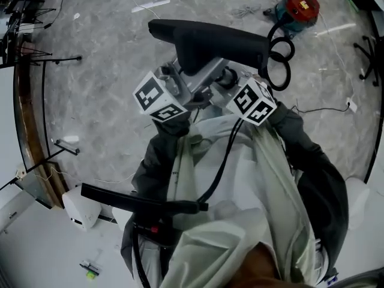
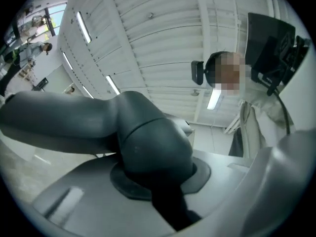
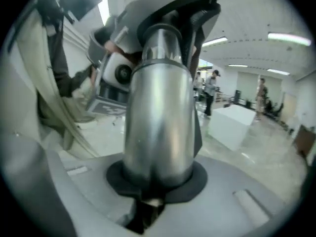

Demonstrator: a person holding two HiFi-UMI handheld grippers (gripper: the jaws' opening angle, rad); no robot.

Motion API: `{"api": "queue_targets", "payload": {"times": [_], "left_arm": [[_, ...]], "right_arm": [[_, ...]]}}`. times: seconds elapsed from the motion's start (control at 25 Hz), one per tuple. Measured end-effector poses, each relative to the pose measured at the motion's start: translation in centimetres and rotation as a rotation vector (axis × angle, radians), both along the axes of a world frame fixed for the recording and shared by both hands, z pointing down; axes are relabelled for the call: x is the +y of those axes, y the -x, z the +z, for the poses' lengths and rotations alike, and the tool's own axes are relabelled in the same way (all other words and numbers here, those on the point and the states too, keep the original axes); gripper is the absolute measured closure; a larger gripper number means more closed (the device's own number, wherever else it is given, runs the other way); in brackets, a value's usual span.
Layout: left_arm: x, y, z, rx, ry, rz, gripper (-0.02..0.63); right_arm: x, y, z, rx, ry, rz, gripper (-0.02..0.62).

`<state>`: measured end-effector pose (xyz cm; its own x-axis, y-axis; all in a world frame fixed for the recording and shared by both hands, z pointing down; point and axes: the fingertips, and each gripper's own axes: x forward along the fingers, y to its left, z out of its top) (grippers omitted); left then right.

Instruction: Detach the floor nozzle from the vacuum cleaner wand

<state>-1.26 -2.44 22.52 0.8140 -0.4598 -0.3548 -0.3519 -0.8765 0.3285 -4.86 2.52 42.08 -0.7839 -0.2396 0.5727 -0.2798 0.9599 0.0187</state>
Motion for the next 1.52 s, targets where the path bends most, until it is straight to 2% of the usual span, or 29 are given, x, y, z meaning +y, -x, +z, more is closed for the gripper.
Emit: {"api": "queue_targets", "payload": {"times": [0.08, 0.16, 0.2, 0.24, 0.28, 0.32, 0.4, 0.52, 0.64, 0.72, 0.76, 0.8, 0.84, 0.92, 1.04, 1.12, 1.16, 1.2, 1.28, 1.44, 1.52], "left_arm": [[1.7, -1.4, -0.9, 0.045, -0.088, 0.118, 0.529], [3.8, -2.7, -1.8, 0.111, -0.176, 0.256, 0.529], [4.2, -3.0, -1.9, 0.138, -0.191, 0.294, 0.528], [3.9, -3.1, -1.8, 0.159, -0.184, 0.295, 0.529], [3.0, -3.1, -1.5, 0.176, -0.158, 0.264, 0.529], [1.9, -2.9, -1.2, 0.187, -0.121, 0.218, 0.531], [0.4, -2.9, -0.6, 0.183, -0.059, 0.146, 0.536], [-0.2, -3.3, 0.0, 0.097, -0.001, 0.062, 0.538], [-2.2, -2.3, 0.9, 0.008, 0.097, -0.12, 0.54], [-3.0, -1.4, 1.2, -0.032, 0.128, -0.209, 0.54], [-3.0, -1.2, 1.1, -0.042, 0.123, -0.22, 0.54], [-2.8, -1.0, 0.9, -0.044, 0.106, -0.211, 0.538], [-2.5, -0.9, 0.6, -0.038, 0.081, -0.185, 0.537], [-0.9, -1.3, -0.3, -0.001, -0.001, -0.088, 0.529], [2.5, -2.7, -1.9, 0.082, -0.142, 0.11, 0.528], [3.6, -3.3, -2.4, 0.137, -0.164, 0.184, 0.528], [3.4, -3.1, -2.3, 0.162, -0.145, 0.184, 0.526], [2.7, -2.7, -2.0, 0.182, -0.115, 0.161, 0.528], [1.1, -1.7, -1.2, 0.195, -0.057, 0.088, 0.528], [0.2, -1.5, -1.0, 0.093, -0.03, -0.001, 0.534], [-0.9, -1.0, -0.7, 0.034, 0.013, -0.104, 0.535]], "right_arm": [[2.8, -1.2, -0.9, -0.102, 0.156, -0.262, 0.523], [5.7, -3.2, -1.8, -0.143, 0.36, -0.518, 0.525], [6.7, -4.1, -2.1, -0.141, 0.452, -0.614, 0.525], [7.1, -4.7, -2.4, -0.137, 0.519, -0.673, 0.525], [6.8, -5.0, -2.5, -0.135, 0.551, -0.685, 0.525], [6.1, -4.9, -2.4, -0.133, 0.545, -0.65, 0.526], [4.4, -4.3, -1.5, -0.122, 0.444, -0.497, 0.529], [2.0, -3.4, -0.4, -0.111, 0.224, -0.21, 0.531], [-1.5, -2.7, 0.1, -0.07, 0.004, 0.105, 0.534], [-3.1, -2.4, 0.1, -0.046, -0.095, 0.229, 0.534], [-3.4, -2.2, 0.0, -0.042, -0.115, 0.243, 0.534], [-3.3, -1.9, -0.1, -0.047, -0.112, 0.218, 0.532], [-2.7, -1.4, -0.2, -0.063, -0.082, 0.152, 0.532], [-0.2, -1.0, -0.5, -0.113, 0.037, -0.066, 0.531], [4.4, -2.6, -1.5, -0.163, 0.262, -0.447, 0.534], [6.8, -4.2, -2.1, -0.146, 0.412, -0.643, 0.534], [7.4, -4.6, -2.4, -0.137, 0.474, -0.694, 0.534], [7.3, -4.6, -2.5, -0.132, 0.511, -0.696, 0.534], [5.9, -3.8, -2.1, -0.127, 0.475, -0.573, 0.54], [2.0, -1.9, -1.0, -0.094, 0.169, -0.213, 0.549], [-0.5, -1.4, -0.7, -0.077, 0.011, -0.019, 0.552]]}}
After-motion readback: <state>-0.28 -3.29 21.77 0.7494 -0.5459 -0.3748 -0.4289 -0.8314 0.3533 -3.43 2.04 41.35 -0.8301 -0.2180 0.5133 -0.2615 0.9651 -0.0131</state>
